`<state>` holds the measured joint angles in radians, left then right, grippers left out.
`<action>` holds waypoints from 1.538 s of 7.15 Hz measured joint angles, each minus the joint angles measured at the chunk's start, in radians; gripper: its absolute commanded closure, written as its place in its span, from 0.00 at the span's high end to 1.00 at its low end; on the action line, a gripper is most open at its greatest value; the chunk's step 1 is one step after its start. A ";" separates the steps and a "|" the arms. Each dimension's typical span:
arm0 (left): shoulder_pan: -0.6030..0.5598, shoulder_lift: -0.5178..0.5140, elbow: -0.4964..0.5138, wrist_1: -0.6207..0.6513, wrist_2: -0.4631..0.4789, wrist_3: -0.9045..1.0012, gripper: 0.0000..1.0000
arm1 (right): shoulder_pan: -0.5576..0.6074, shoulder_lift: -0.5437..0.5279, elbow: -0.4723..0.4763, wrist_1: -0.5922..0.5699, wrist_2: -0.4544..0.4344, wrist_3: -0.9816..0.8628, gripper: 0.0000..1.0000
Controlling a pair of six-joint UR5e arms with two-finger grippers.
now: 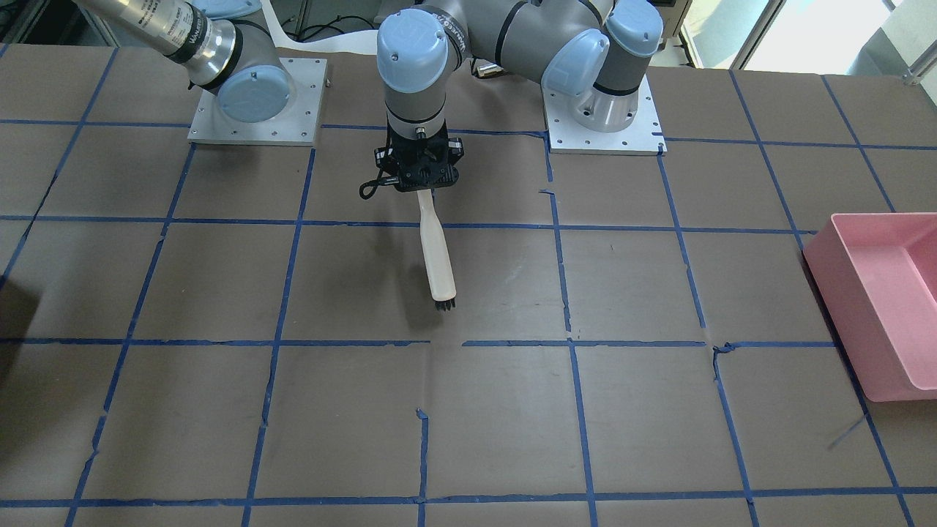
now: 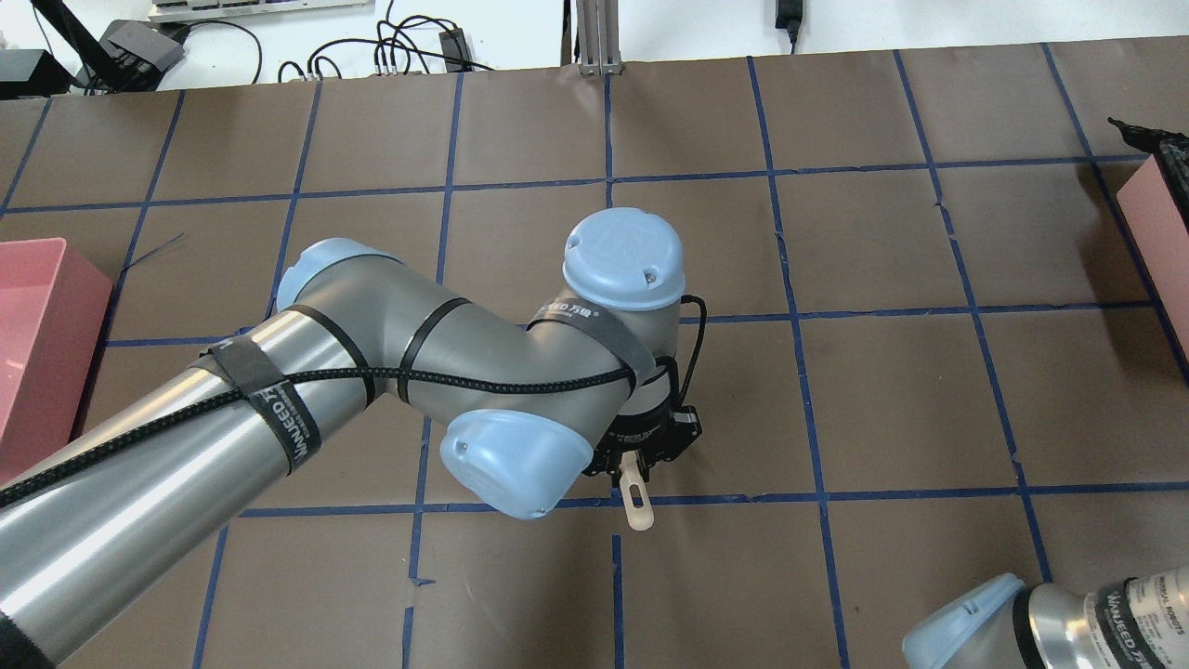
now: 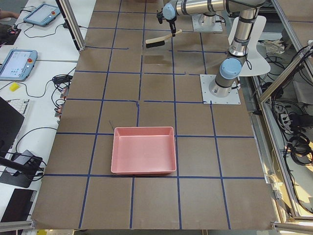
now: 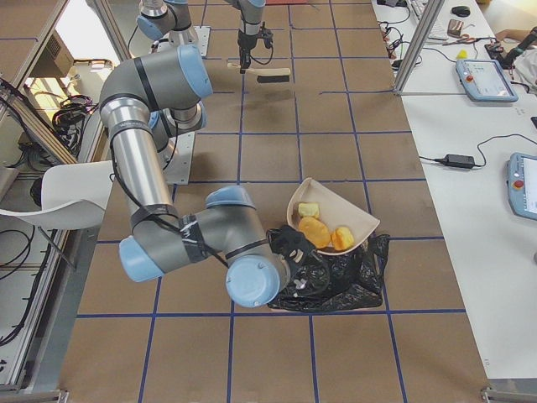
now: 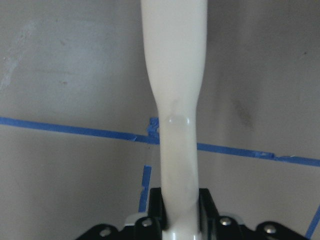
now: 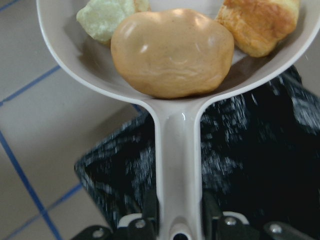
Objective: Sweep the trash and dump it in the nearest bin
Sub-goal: 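Lift the loaded dustpan with the right gripper while the left gripper withdraws the brush, then tip the dustpan with the right gripper to dump the trash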
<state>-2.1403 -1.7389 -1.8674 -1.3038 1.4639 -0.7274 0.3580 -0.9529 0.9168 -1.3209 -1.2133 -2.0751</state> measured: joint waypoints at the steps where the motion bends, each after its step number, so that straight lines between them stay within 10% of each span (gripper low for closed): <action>1: -0.015 0.013 -0.021 0.002 -0.001 0.011 0.03 | -0.031 0.019 -0.057 -0.026 -0.045 0.005 0.00; 7: -0.064 0.056 -0.089 0.023 0.007 0.164 0.02 | 0.111 0.027 0.054 -0.462 -0.434 -0.083 0.00; 11: -0.064 0.057 -0.194 0.161 0.048 0.152 0.02 | 0.221 -0.011 0.083 -0.531 -0.657 -0.100 0.00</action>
<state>-2.2044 -1.6823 -2.0615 -1.1430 1.5118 -0.5750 0.5787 -0.9638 1.0000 -1.8523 -1.8707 -2.1753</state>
